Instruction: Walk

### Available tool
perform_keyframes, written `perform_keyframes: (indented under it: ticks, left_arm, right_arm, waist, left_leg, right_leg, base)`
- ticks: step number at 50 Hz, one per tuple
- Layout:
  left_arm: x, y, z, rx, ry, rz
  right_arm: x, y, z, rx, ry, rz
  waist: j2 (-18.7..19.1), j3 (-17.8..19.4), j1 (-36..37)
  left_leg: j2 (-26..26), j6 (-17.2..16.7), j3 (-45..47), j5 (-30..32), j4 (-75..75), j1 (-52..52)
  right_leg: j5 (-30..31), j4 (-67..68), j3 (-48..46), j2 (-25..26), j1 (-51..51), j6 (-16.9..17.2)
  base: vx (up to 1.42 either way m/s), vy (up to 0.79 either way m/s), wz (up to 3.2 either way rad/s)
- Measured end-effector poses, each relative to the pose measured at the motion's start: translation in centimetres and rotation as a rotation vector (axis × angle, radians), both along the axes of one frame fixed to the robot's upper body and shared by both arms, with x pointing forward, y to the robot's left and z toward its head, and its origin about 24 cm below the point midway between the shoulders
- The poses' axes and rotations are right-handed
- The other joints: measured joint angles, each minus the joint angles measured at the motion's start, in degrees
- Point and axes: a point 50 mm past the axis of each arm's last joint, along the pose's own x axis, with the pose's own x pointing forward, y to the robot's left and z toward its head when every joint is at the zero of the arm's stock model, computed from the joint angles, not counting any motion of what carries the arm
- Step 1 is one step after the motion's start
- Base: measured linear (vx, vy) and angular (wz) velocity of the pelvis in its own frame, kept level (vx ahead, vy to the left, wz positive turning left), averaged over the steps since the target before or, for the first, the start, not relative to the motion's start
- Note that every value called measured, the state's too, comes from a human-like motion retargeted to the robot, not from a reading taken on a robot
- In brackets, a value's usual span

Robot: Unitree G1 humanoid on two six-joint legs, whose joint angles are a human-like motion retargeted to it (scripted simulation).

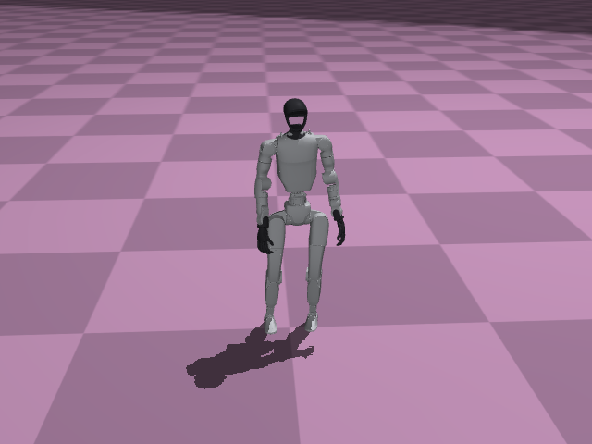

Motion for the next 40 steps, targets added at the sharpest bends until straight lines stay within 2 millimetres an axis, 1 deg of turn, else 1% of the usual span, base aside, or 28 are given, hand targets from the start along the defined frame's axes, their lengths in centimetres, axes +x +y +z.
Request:
perform_keyframes:
  ticks: [6, 10, 13, 16, 19, 25, 33, 40]
  left_arm:
    - [-0.2, -0.2, -0.1, -0.020, 0.014, -0.029]
    - [-0.1, 0.0, 0.0, -0.019, 0.024, -0.065]
    - [0.7, 0.1, 0.2, -0.019, 0.013, -0.097]
    - [1.6, -0.1, 0.5, -0.025, -0.004, -0.130]
    - [2.5, -0.4, 0.8, -0.034, -0.021, -0.159]
    - [3.5, -1.2, 1.1, -0.053, -0.048, -0.212]
    - [4.9, -2.9, 1.5, -0.090, -0.077, -0.287]
    - [5.6, -4.3, 1.7, -0.135, -0.086, -0.311]
  right_arm:
    - [0.1, -0.2, 0.0, 0.000, 0.020, 0.029]
    - [0.5, 0.1, 0.1, 0.013, 0.021, 0.038]
    - [0.2, 0.3, 0.0, 0.024, 0.034, 0.035]
    - [-0.3, 0.0, -0.1, 0.023, 0.053, 0.023]
    - [-0.5, -0.4, -0.2, 0.018, 0.063, 0.009]
    - [-1.1, -0.6, -0.3, 0.023, 0.077, -0.012]
    - [-0.7, -0.7, -0.1, 0.042, 0.064, -0.022]
    - [-0.5, -0.7, 0.0, 0.053, 0.069, -0.026]
  waist:
    - [-0.66, -0.17, -0.84]
    - [-0.79, -0.37, -1.47]
    - [-0.81, -0.48, -2.21]
    - [-0.82, -0.62, -2.82]
    - [-0.40, -0.65, -3.01]
    - [-0.55, -0.82, -3.32]
    - [0.24, -0.23, -3.57]
    - [1.25, 0.81, -3.60]
  left_leg:
    - [-1.59, 0.53, -0.40, -0.23, 0.98, -0.81]
    - [-1.87, 0.69, -0.04, -0.63, 1.55, -1.53]
    - [-1.83, 0.64, -0.02, -0.74, 1.59, -1.83]
    - [-1.54, 0.36, 0.00, -0.75, 1.37, -1.95]
    - [-0.38, -0.07, -0.04, -0.13, -0.42, -1.26]
    - [0.90, -0.94, 0.00, -0.68, 0.00, -1.50]
    - [4.40, -2.68, -0.34, -0.33, 0.51, -2.13]
    - [7.33, -3.95, -0.35, -0.15, 4.02, -4.21]
  right_leg:
    - [-3.42, 8.70, 0.29, -1.59, -3.69, -0.07]
    - [-6.22, 15.04, -2.16, -4.56, -4.96, -1.63]
    - [-6.53, 16.07, -1.93, -5.73, -5.89, -2.06]
    - [-5.98, 15.15, -0.98, -5.90, -6.26, -1.99]
    - [-4.75, 11.95, -0.32, -5.03, -5.43, -2.04]
    - [-5.40, 7.98, -0.14, -3.68, -4.08, -2.49]
    - [-4.22, 1.37, -1.59, -0.21, -1.88, -3.44]
    - [-2.20, -2.95, -2.53, 3.08, -0.71, -4.04]
  base:
    - [0.00, 0.00, 0.00]
    - [0.00, 0.00, 0.00]
    - [0.00, -0.02, -0.02]
    - [-0.01, -0.07, -0.10]
    - [0.00, -0.11, -0.18]
    - [-0.01, -0.15, -0.18]
    - [-0.02, -0.18, -0.18]
    - [-0.03, -0.16, -0.16]
